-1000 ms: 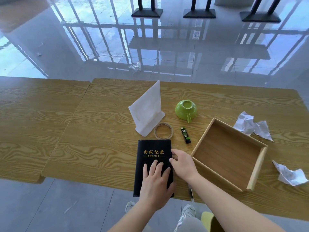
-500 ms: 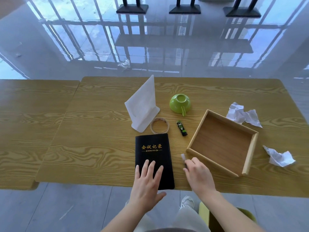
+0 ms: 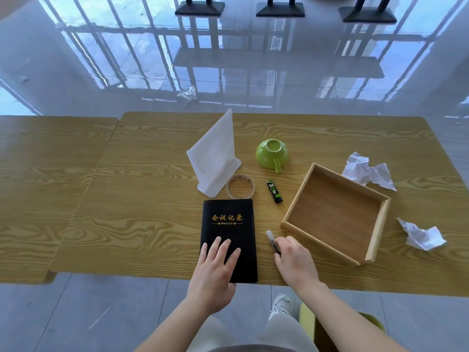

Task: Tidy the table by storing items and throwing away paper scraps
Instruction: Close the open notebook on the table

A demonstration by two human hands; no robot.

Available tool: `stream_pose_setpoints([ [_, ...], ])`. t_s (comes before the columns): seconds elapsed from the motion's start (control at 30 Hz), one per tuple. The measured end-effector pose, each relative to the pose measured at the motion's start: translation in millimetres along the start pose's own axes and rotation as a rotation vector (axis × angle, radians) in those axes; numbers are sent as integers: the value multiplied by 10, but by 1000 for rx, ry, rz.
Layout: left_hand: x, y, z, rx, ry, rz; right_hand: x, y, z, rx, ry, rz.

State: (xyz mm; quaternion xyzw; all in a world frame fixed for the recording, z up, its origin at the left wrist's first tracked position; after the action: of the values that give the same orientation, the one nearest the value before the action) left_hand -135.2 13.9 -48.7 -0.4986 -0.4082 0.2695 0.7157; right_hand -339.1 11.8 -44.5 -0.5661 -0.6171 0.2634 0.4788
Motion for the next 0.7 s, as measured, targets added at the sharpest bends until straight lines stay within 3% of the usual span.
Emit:
stream_pose_setpoints([
  [0.1, -108, -186, 71, 109, -128, 65, -27, 3, -15, -15, -2, 13],
  [0.2, -352, -392, 218, 68, -280, 154, -37, 15, -2, -44, 11, 18],
  [0.33, -660, -370, 339, 23, -445, 64, -56, 26, 46, -77, 21, 9],
  [0.7, -696, -292, 333, 58, -457, -13, -70, 32, 81, -83, 4, -15],
])
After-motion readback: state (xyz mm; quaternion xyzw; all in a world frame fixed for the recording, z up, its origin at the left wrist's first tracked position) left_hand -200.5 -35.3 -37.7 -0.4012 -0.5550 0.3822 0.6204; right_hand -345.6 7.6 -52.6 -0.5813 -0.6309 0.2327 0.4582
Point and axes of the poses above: each hand's wrist, its own x-axis away from the middle knuckle, its own y-axis out of the palm, z = x × y, the point moved 6 cm from there along -x, towards the middle knuckle, and after that the axes turned 3 degrees about -z, right-handed, at the moved point
